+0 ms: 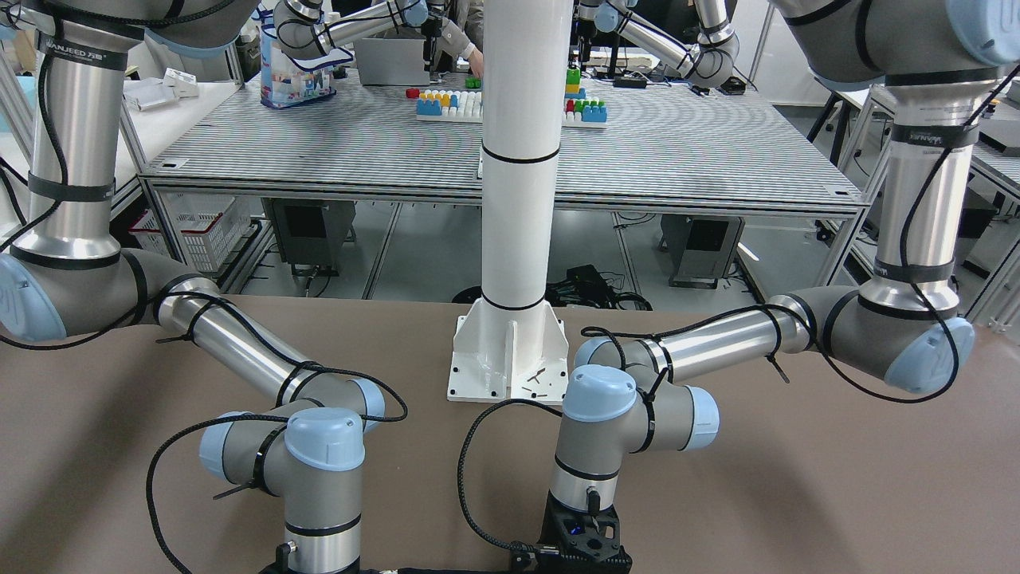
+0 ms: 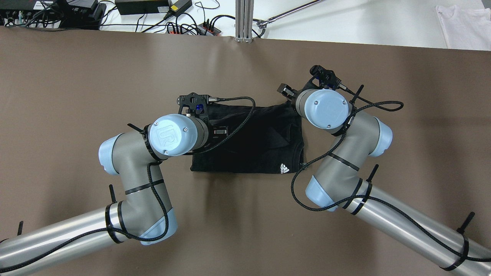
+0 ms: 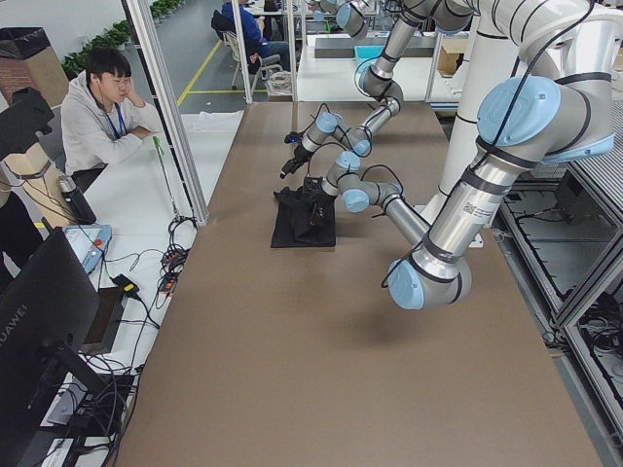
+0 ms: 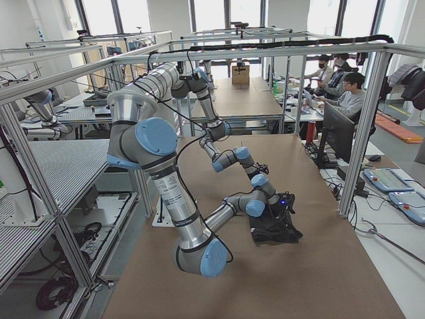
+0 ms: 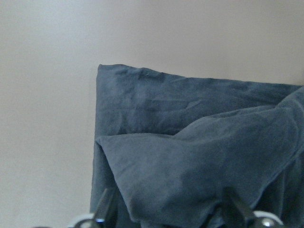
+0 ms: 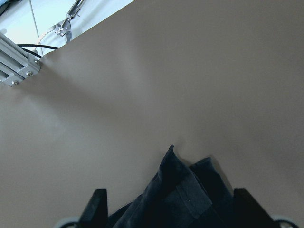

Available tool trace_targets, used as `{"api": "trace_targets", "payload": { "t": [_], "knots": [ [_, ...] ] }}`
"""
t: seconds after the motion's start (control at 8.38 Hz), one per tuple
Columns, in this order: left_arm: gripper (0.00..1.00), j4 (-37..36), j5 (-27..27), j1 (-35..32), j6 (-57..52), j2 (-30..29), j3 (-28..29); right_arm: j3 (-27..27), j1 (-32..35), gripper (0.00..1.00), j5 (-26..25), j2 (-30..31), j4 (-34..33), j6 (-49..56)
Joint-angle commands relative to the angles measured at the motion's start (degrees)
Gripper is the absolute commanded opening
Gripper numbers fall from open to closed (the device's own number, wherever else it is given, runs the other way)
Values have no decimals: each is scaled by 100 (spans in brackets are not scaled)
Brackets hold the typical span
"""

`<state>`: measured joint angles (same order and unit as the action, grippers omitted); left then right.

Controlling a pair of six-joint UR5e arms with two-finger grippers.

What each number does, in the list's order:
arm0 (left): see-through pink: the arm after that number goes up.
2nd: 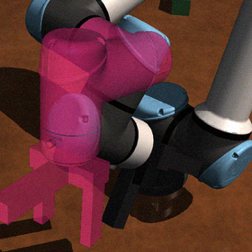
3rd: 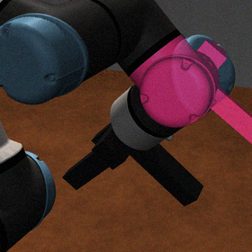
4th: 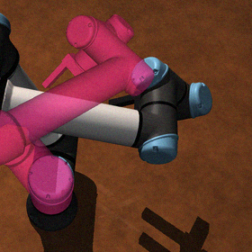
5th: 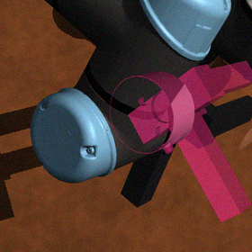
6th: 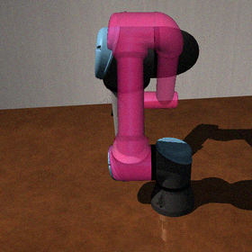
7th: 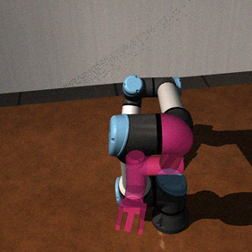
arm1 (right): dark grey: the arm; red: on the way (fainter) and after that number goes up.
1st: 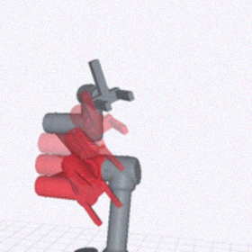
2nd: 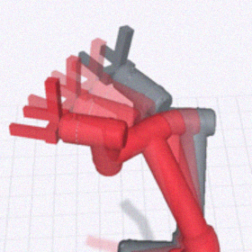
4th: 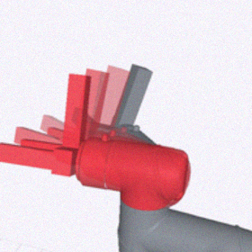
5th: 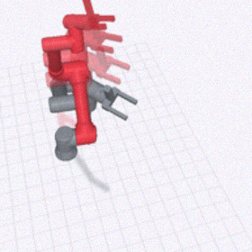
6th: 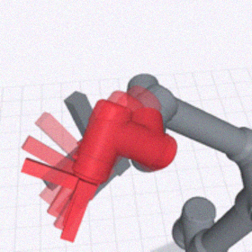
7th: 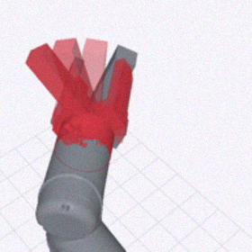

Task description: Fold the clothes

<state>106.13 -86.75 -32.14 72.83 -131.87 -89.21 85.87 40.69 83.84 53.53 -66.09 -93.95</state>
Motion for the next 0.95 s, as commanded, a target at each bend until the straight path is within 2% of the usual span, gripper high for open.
{"api": "trace_targets", "payload": {
  "t": [0.0,0.24,0.48,0.6,0.72,0.84],
  "knots": [
    [0,-5,-26,-160,-259,-84,105,-8,0,94,0,0,0,0],
    [0,-40,-61,-440,-471,-84,298,-8,-9,94,-8,0,0,0],
    [0,-5,-386,-844,-778,-180,674,-9,-9,94,-8,-9,0,0],
    [0,13,-413,-951,-849,-451,1095,-17,-18,94,-8,0,0,0],
    [0,4,-544,-1004,-858,-619,1116,-9,-18,94,-17,-9,0,-9],
    [26,4,-1015,-1013,-893,-629,1047,-17,-18,94,-17,0,0,0]
  ]
}}
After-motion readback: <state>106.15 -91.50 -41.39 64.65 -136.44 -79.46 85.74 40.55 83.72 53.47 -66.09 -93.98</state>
